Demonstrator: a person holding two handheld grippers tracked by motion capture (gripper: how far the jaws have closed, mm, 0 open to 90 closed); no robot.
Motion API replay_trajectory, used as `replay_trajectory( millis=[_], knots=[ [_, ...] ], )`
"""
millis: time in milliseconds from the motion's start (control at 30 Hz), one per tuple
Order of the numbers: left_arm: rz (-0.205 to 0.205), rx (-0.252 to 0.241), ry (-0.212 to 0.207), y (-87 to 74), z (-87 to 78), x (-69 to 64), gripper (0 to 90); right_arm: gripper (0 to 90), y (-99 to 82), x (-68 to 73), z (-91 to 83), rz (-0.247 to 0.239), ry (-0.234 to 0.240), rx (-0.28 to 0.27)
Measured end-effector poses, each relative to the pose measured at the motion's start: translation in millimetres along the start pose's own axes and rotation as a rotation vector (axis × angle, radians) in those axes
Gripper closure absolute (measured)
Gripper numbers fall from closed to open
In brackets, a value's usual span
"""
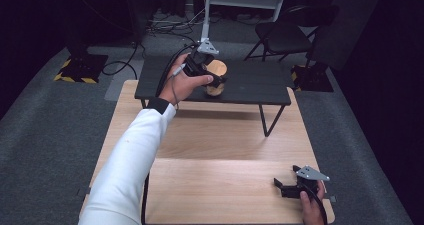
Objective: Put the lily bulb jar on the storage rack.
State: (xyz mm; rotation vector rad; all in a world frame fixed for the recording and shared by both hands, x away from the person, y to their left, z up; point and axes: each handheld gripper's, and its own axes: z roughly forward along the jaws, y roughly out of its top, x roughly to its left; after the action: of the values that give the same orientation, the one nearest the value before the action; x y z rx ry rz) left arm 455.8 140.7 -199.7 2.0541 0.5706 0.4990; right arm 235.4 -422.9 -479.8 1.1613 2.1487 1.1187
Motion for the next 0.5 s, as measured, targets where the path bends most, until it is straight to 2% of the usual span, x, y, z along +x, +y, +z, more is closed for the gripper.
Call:
replay_trajectory(
  millis=[167,300,400,500],
  knots=[
    [-0.017,0.009,-0.005,-2.4,12.1,3.9,22.9,0.0,0.0,-0.6,0.0,-0.003,0.002,0.0],
    [-0.008,0.036,0.0,-2.0,22.8,0.7,22.8,0.0,-0.1,-1.2,0.0,-0.004,0.004,0.0],
    [-0.029,0.016,-0.005,-6.9,26.2,2.4,22.8,0.0,-0.1,-1.2,0.0,-0.004,0.004,0.0],
    [-0.028,-0.004,-0.007,-11.6,27.0,3.2,22.8,0.0,0.0,-1.2,-0.1,-0.004,0.005,0.0]
  ],
)
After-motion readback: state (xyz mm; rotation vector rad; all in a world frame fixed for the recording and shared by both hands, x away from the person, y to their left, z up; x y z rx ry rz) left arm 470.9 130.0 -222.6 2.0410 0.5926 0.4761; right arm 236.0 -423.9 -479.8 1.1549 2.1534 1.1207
